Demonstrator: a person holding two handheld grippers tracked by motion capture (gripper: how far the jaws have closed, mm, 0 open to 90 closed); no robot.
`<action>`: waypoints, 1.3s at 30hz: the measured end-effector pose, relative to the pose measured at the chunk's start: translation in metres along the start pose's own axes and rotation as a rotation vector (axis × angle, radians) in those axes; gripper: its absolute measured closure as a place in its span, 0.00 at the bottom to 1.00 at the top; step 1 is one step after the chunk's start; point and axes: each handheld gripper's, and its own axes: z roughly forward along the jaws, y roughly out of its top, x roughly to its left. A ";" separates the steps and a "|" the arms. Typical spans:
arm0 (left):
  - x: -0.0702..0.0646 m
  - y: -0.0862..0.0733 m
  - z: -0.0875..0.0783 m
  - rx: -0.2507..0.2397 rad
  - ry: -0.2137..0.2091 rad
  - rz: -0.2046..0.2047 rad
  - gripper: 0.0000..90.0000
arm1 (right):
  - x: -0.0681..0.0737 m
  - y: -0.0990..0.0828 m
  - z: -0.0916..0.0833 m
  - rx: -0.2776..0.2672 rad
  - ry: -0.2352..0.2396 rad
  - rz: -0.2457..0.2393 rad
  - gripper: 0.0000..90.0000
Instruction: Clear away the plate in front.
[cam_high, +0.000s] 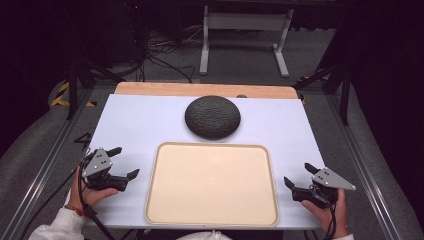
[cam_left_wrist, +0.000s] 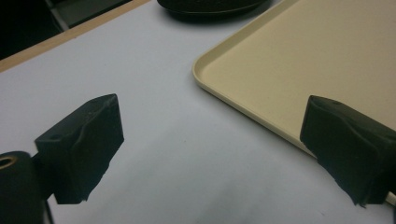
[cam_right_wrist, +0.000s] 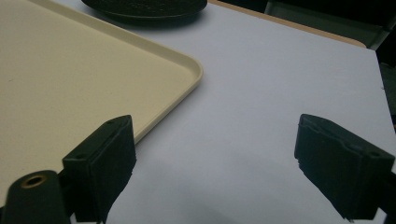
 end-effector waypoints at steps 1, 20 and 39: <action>-0.002 0.002 -0.002 -0.025 0.007 0.007 0.08 | 0.000 0.000 0.001 0.002 0.000 -0.002 0.14; 0.005 0.044 0.033 0.050 -0.018 0.151 0.14 | 0.003 0.006 0.014 0.016 0.026 -0.014 0.14; 0.011 0.114 0.173 0.250 -0.067 0.458 0.20 | 0.003 0.004 0.007 -0.023 0.003 0.008 0.15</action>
